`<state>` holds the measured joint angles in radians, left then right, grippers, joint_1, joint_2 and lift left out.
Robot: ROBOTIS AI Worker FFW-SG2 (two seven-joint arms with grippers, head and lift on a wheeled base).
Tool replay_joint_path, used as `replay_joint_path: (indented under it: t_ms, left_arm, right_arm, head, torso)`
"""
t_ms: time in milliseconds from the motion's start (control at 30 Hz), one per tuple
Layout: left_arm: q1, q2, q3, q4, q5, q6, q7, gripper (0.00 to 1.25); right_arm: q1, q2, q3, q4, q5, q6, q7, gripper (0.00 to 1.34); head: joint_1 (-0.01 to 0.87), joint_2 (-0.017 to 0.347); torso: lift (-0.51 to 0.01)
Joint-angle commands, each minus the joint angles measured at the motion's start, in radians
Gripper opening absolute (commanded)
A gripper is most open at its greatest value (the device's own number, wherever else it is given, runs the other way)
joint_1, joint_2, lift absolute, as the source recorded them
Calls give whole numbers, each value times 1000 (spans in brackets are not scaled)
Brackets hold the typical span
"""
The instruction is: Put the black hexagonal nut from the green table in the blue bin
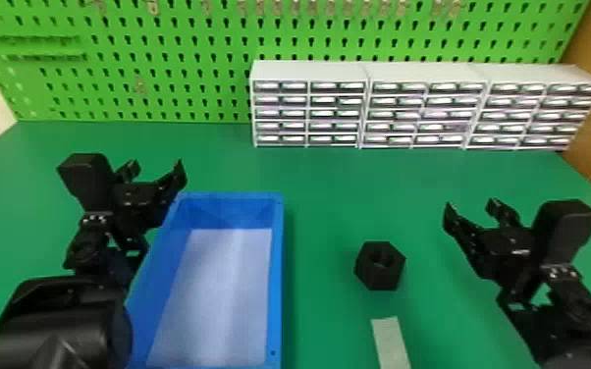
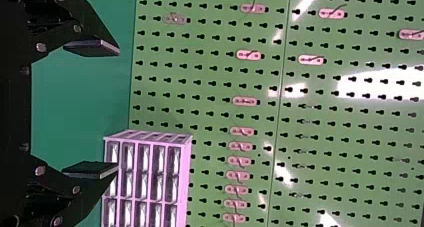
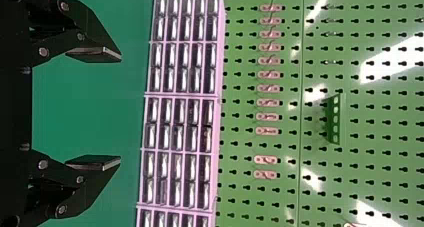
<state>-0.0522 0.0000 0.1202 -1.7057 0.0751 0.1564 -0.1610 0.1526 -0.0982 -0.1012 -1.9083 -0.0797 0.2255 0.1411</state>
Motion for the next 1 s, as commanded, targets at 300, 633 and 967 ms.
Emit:
replay_joint_path:
  t_ms: [300, 633, 967]
  left_arm:
    - [0, -3, -2, 0, 2, 0, 1, 815]
    - [2, -3, -2, 0, 3, 0, 1, 815]
    - [3, -3, 4, 0, 3, 0, 1, 815]
  right_arm:
    - [-1, 6, -11, 0, -2, 0, 0, 807]
    - [-1, 6, -15, 0, -2, 0, 0, 807]
    - [1, 8, -17, 0, -2, 0, 0, 807]
  head:
    - [686, 51]
    - [686, 51]
    - [686, 51]
  torso:
    - [-97]
    - [-97]
    - [-97]
